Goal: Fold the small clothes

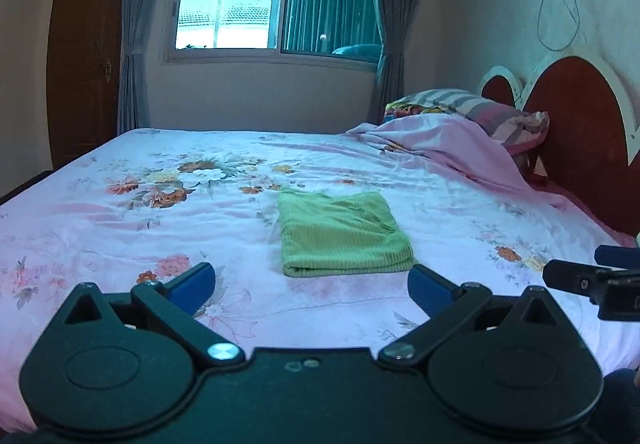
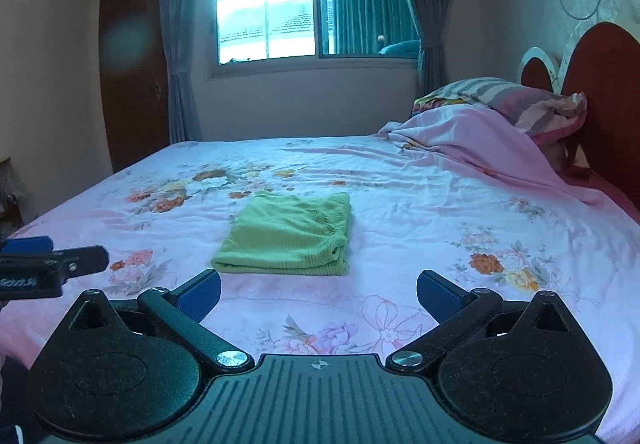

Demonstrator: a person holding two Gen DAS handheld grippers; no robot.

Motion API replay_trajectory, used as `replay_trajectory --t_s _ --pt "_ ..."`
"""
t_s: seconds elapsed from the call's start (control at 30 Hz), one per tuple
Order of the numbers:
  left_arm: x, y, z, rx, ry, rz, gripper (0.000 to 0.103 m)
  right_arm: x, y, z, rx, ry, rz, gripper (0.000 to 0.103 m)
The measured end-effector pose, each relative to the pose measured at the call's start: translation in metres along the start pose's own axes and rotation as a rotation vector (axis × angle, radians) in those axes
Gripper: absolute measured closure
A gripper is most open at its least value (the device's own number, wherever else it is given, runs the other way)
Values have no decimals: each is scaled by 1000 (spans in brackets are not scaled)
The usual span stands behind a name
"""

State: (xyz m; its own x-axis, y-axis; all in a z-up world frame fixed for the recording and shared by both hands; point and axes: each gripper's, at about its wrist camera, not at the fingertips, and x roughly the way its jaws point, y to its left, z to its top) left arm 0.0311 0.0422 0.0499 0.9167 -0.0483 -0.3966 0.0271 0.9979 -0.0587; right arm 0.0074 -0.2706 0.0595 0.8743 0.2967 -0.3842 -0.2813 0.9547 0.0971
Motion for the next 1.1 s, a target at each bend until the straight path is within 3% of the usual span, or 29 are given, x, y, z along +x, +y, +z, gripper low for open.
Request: replay_trajectory --t_s 1.1 --pt "-5 -10 -3 13 -21 -55 2 -8 -4 3 14 -27 -15 0"
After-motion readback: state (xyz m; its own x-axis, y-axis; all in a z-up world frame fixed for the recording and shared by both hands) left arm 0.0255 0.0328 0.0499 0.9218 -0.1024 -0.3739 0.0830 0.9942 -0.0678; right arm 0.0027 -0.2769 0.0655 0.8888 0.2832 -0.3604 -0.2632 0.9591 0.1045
